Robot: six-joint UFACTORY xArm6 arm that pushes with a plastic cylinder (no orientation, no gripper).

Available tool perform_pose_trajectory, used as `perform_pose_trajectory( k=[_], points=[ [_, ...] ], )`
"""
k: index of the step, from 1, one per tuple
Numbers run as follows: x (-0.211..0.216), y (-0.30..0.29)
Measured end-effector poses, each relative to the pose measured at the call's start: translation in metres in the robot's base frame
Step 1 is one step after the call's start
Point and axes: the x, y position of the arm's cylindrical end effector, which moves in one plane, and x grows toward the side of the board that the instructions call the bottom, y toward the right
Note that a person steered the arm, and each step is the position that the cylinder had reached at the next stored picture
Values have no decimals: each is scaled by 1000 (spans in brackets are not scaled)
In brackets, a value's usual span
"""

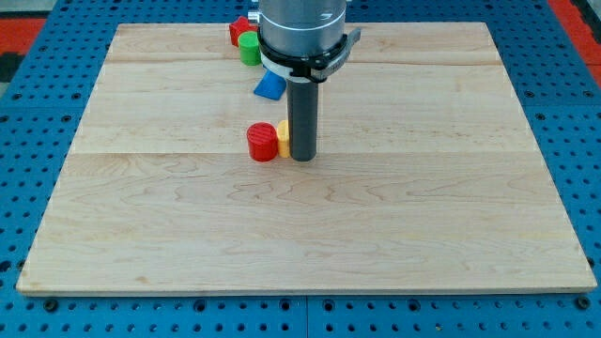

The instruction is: Separate the red star from the green star

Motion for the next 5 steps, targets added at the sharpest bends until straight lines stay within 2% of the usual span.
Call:
perform_pose_trajectory(
  k=[1, 2, 3, 4, 5],
  points=[
    [60, -4],
    [103, -69],
    [84, -198],
    [27, -297],
    [6, -304]
  ],
)
